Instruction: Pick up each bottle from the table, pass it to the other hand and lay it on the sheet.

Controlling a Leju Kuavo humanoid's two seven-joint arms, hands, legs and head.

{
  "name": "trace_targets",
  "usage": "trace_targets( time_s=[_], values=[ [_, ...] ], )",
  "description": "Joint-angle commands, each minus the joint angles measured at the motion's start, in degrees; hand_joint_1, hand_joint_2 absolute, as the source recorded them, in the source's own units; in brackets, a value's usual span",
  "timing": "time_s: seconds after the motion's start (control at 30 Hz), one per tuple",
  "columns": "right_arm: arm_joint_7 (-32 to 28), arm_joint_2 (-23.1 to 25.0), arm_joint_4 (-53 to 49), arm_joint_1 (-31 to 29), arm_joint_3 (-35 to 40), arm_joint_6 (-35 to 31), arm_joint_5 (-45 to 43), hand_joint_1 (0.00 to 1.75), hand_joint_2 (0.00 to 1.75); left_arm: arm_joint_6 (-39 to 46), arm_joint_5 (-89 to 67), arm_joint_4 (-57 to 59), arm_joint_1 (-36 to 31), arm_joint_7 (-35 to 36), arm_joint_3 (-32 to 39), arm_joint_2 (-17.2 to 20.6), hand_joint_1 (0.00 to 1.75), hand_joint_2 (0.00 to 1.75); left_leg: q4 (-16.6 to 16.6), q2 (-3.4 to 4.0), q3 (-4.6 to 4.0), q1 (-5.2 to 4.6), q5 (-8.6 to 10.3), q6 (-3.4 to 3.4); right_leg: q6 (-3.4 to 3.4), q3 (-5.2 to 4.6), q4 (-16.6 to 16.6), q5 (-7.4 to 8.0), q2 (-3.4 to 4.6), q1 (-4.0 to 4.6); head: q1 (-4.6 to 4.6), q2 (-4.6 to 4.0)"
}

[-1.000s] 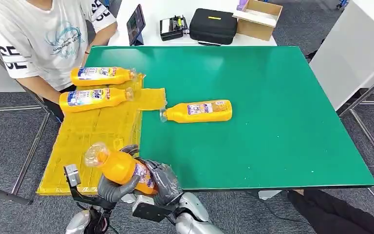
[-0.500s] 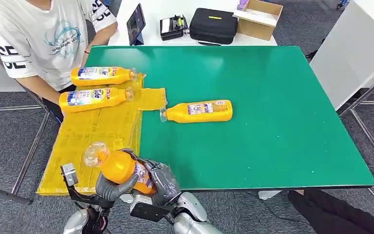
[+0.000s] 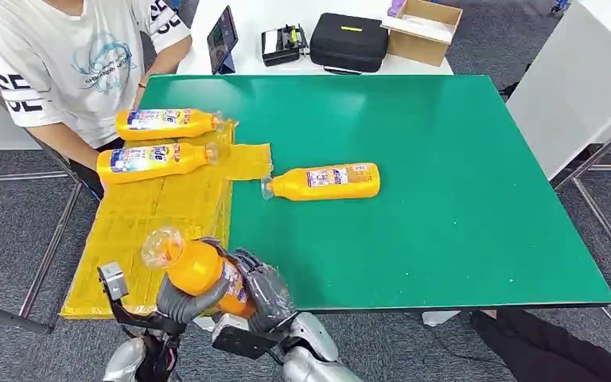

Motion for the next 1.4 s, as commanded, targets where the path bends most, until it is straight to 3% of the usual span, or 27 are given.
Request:
trace_targets(
  time_s=[0.03,0.4,0.67,0.77,0.87,0.9,0.93,1.07,1.3,1.4],
  values=[
    [-0.37,-3.0,-18.27,2.62,-4.98,1.51,-7.02,0.0,0.0,11.0,-0.17,2.69,-11.69,0.89,13.54,-0.99,1.75,1.75,0.11,-0.18,0.04,0.09,-0.04,-0.01,-0.21,0.16,0.07,-0.1,-0.24,0.13,0.02,0.0],
    [-2.33,-2.13,-20.31,2.29,-4.67,0.34,-11.46,0.0,0.0,28.6,-9.21,4.94,-19.89,-4.93,20.22,-1.75,1.75,1.75,0.09,-0.03,0.19,0.14,-0.03,-0.05,-0.23,0.29,0.05,-0.09,-0.11,0.18,0.02,0.0],
    [-2.33,-2.15,-20.35,2.25,-4.68,0.35,-11.46,0.0,0.0,28.6,-9.2,5.02,-19.79,-4.93,20.25,-1.73,1.75,1.75,-0.01,-0.01,0.15,0.09,0.04,-0.07,-0.17,0.21,-0.02,-0.02,-0.04,0.1,0.02,0.0],
    [-3.76,-2.02,-23.0,3.22,-5.36,-0.59,-13.65,0.0,0.0,36.97,-20.03,7.22,-20.93,-7.95,18.72,-0.31,1.75,1.75,0.02,0.02,0.25,0.11,-0.03,-0.06,-0.23,0.33,-0.01,-0.07,-0.05,0.15,0.02,0.0],
    [-4.38,-2.52,-27.81,3.7,-5.26,-0.44,-15.41,0.0,0.0,48.53,-45.0,14.81,-24.31,-8.24,12.99,3.79,1.75,1.75,0.0,-0.04,0.18,0.09,0.02,-0.07,-0.2,0.24,0.0,-0.06,-0.1,0.12,0.02,0.0],
    [-4.41,-2.65,-28.64,3.61,-5.16,-0.3,-15.69,0.0,0.0,48.75,-48.32,16.91,-25.34,-7.65,12.61,4.03,1.75,1.75,0.04,-0.08,0.28,0.12,-0.04,-0.08,-0.28,0.38,0.04,-0.13,-0.16,0.16,0.02,0.0],
    [-4.34,-2.9,-30.06,3.4,-5.28,0.44,-16.7,0.0,0.0,48.42,-60.16,23.42,-28.38,-3.6,6.88,6.93,1.75,1.75,0.06,-0.08,0.39,0.14,-0.09,-0.07,-0.34,0.5,0.04,-0.18,-0.18,0.2,0.0,0.0],
    [-4.52,-3.42,-32.42,3.57,-5.54,2.55,-18.32,0.0,0.0,43.43,-75.55,37.98,-34.1,-1.86,0.39,8.83,1.75,1.75,-0.02,-0.32,0.18,0.08,0.11,-0.07,-0.2,0.3,0.02,-0.07,-0.36,0.11,0.02,0.0],
    [-4.67,-3.88,-32.44,4.25,-5.01,4.87,-18.66,0.0,0.0,35.16,-84.29,45.54,-36.16,-1.46,-6.45,12.29,1.75,1.75,-0.01,0.28,0.56,0.13,-0.12,-0.03,-0.46,0.53,-0.05,-0.02,0.21,0.18,0.02,0.0],
    [-5.33,-4.14,-32.01,4.75,-5.32,5.71,-19.22,0.0,0.0,33.82,-83.63,45.97,-35.66,-2.38,-6.03,13.03,1.75,1.75,-0.02,0.37,0.34,0.11,-0.01,-0.07,-0.35,0.27,-0.02,0.05,0.3,0.16,0.02,0.0]
  ],
)
